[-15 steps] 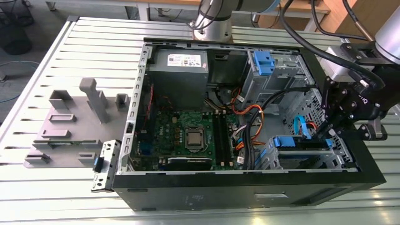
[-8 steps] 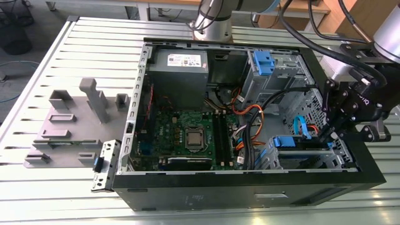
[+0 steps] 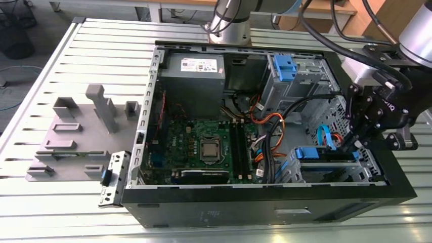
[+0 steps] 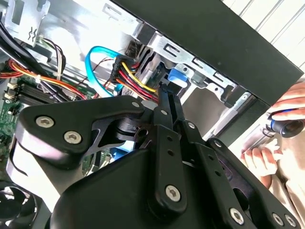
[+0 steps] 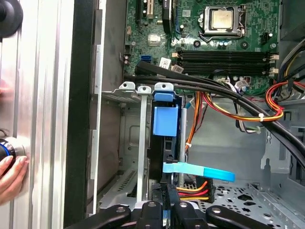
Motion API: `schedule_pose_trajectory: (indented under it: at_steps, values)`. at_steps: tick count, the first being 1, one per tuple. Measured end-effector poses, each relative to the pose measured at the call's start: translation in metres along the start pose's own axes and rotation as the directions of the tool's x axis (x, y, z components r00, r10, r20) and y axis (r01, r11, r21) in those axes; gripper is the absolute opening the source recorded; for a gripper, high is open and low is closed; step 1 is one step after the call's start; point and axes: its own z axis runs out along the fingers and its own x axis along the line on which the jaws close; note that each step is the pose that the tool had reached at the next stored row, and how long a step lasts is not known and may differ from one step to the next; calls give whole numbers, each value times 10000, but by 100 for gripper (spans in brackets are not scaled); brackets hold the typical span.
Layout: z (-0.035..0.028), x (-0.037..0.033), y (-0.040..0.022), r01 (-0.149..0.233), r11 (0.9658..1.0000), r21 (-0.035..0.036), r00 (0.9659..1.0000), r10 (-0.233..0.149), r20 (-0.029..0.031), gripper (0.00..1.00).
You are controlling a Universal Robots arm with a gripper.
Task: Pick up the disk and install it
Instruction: 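Insert the second disk wire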
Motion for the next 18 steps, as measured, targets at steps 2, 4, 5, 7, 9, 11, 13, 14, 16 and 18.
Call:
schedule_pose_trajectory:
  at_steps: [2, 4, 5, 7, 9, 11, 13, 14, 16, 18]
  values:
    - [6, -12, 5, 3, 10000, 0, 10000, -3, -1, 16]
    - [11, -24, 12, 5, 10000, 0, 10000, -5, -2, 16]
    - [13, -27, 15, 6, 10000, 1, 10000, -6, -3, 16]
    - [24, -32, 20, 8, 10000, 1, 10000, -8, -4, 16]
    - [27, -34, 20, 11, 10000, 1, 10000, -11, -14, 16]
    - [27, -34, 21, 10, 10000, 0, 10000, -10, -29, 16]
    - [28, -34, 21, 10, 10000, 0, 10000, -10, -50, 16]
    - [27, -34, 21, 10, 10000, 0, 10000, -10, -60, 16]
    - [29, -35, 21, 10, 10000, 0, 10000, -10, -65, 16]
    - [35, -35, 22, 10, 10000, -1, 10000, -10, -66, 16]
